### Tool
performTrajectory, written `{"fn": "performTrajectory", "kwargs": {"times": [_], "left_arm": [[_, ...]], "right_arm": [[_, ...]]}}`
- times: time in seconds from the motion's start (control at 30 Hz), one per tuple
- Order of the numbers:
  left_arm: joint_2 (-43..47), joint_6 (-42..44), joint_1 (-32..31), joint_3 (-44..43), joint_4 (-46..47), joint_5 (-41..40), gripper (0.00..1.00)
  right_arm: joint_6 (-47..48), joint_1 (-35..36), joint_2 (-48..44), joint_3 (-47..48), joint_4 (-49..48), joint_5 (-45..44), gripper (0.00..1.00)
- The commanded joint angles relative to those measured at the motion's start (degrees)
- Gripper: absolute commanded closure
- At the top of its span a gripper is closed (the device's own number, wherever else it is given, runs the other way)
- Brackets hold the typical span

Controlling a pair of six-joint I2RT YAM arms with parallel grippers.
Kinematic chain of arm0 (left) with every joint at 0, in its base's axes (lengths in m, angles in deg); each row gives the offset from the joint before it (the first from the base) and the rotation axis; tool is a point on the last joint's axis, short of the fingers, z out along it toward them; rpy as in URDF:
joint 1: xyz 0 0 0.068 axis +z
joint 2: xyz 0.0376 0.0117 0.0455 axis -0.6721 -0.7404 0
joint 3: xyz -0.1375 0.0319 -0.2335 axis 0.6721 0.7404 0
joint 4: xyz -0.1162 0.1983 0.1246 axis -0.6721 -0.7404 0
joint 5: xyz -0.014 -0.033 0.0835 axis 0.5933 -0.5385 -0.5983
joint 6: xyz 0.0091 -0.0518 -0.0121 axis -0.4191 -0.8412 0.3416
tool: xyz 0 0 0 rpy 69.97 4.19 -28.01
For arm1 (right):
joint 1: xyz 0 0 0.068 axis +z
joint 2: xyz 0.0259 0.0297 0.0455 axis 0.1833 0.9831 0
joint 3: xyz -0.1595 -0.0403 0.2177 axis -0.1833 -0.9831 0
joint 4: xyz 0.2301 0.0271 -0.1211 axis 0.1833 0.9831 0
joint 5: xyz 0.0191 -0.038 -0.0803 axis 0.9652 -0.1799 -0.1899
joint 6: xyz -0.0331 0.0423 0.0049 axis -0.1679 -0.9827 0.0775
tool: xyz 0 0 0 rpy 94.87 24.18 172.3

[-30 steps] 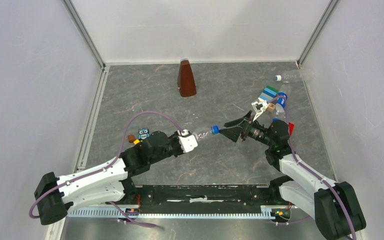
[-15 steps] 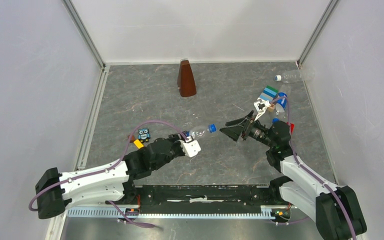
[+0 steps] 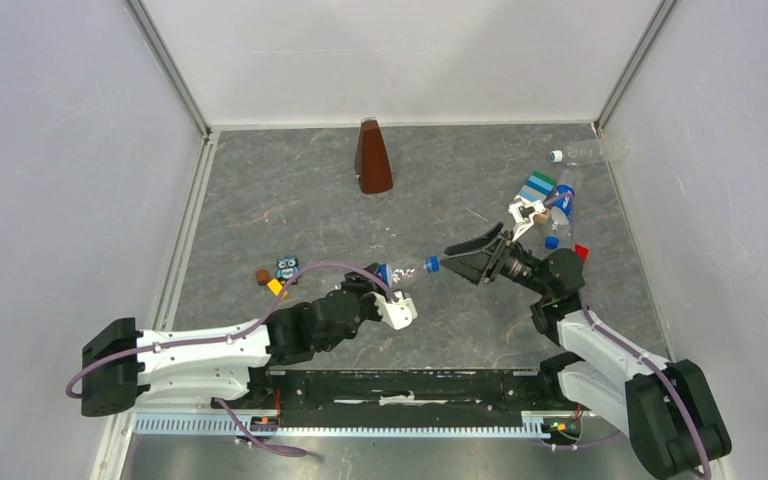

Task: Unscrew the bottle caps
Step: Unscrew the bottle cap from the plastic bottle.

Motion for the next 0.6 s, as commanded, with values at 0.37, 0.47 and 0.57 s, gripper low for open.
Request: {"fn": "performTrajectory", "kwargs": {"times": [0.37,0.47,0.57], "left_arm": [[-2.4,4.2,-1.9,-1.3,7.0,-4.4,0.98],[-2.6,4.1,-1.9,-1.4,7.0,-4.3,0.98],[-2.6,4.0,-1.9,-1.4,7.0,-4.3,0.98]], "right_arm": [[-0.8,2.0,5.0,1.2,-3.6,2.8,0.28],[-0.6,2.2,5.9,1.5,-3.7,2.9,0.31],[-0.6,2.5,6.5,1.7,-4.1,2.9,0.35]]}}
